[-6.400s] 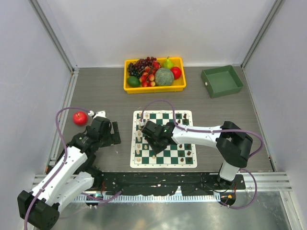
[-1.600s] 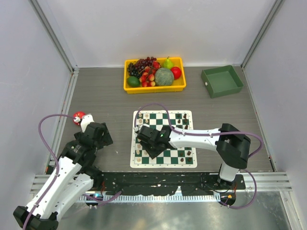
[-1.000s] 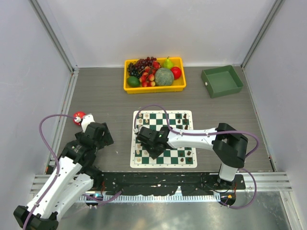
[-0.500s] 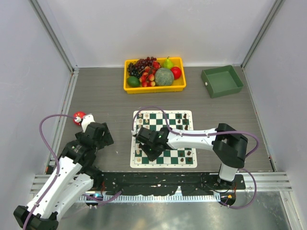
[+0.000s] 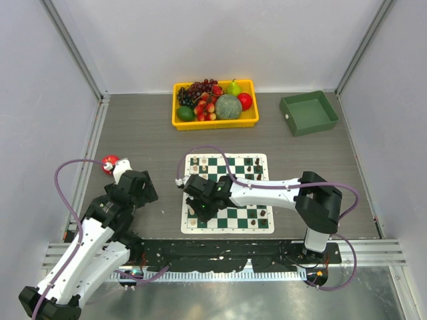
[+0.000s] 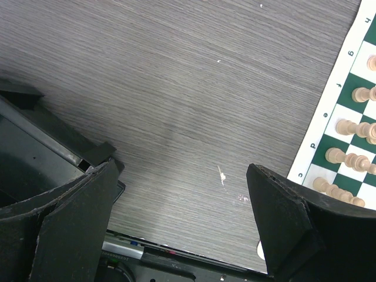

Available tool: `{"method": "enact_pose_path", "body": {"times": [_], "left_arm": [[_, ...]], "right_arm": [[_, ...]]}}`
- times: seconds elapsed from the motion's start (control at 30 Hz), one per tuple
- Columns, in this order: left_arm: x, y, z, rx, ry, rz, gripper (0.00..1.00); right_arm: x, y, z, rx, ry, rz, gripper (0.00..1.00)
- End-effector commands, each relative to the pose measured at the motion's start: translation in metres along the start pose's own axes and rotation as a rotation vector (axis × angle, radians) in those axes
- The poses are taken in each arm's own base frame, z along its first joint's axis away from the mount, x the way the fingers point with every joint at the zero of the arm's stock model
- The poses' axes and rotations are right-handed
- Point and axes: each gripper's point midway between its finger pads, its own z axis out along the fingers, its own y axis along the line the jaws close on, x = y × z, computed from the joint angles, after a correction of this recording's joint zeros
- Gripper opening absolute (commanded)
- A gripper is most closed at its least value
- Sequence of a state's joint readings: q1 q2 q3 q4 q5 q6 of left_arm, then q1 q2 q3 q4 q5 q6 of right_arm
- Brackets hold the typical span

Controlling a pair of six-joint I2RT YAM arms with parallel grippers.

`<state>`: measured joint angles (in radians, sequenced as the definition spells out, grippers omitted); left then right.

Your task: Set up the chess pieces on the board

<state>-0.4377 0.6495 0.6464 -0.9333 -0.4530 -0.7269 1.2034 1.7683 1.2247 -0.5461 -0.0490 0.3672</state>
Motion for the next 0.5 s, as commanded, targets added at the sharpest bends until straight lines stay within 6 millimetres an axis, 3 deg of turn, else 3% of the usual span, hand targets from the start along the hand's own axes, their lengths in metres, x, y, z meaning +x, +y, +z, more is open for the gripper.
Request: {"method": "enact_pose_path", "body": {"times": [0.0,0.47], "left_arm": [[-0.007,0.001,0.001,-0.012,-0.033,-0.025,0.99],[-0.005,0.002,0.002,-0.015,-0.028,-0.023,0.99]], "right_arm": [[-0.012,0.010,0.001,-0.025,-0.028,-0.031,0.17],[-0.002,0.008,0.014,-0.019,0.021,-0.036,0.18]]}}
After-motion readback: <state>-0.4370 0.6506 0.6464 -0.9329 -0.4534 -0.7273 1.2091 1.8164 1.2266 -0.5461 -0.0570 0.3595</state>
